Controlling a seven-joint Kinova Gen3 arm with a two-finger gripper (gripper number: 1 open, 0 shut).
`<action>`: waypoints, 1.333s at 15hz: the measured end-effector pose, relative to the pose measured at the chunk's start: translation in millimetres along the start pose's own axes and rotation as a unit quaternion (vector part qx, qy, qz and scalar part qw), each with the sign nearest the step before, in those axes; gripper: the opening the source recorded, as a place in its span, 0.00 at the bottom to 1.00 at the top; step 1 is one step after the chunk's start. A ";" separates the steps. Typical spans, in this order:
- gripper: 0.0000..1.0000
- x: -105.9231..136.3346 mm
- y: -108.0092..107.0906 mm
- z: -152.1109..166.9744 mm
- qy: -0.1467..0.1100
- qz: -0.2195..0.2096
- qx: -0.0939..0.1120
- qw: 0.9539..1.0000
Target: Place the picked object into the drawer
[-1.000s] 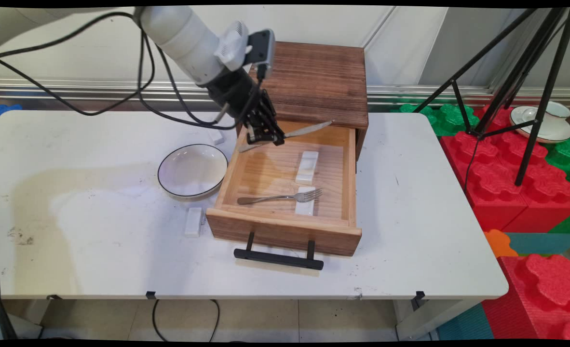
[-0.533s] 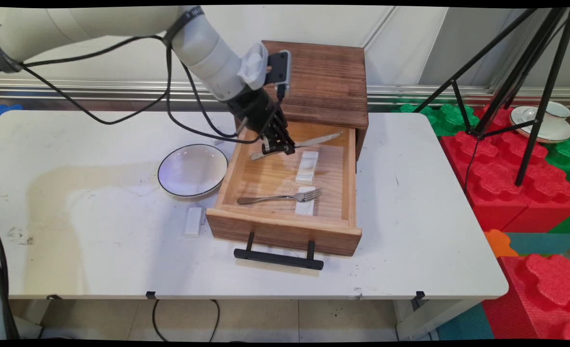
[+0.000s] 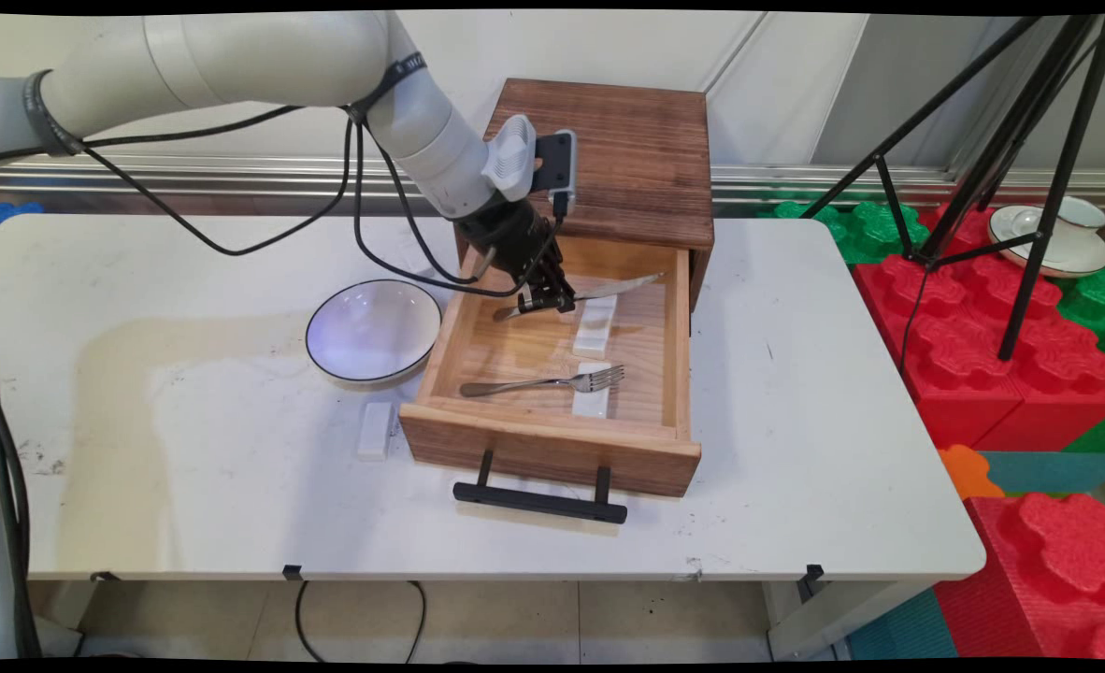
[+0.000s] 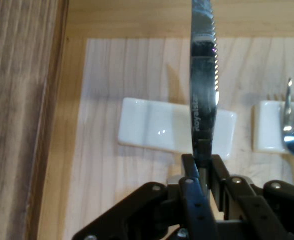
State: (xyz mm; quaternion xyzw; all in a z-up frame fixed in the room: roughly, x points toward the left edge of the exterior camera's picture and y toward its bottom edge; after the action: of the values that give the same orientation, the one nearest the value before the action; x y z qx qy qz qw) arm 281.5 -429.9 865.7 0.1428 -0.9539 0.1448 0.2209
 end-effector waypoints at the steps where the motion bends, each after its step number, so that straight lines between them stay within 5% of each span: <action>1: 0.00 -1.3 -0.7 2.2 -0.002 -0.001 0.000 1.000; 13: 0.00 -18.6 -8.0 27.1 -0.021 -0.010 -0.002 1.000; 14: 1.00 -19.1 -8.1 28.3 -0.021 -0.011 -0.002 1.000; 20: 1.00 -19.5 -8.7 33.1 -0.017 -0.015 -0.002 1.000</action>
State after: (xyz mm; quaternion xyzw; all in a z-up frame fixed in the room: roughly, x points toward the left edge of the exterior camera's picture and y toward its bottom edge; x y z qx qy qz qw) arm 288.6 -445.0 830.0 0.1593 -0.9555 0.1375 0.2069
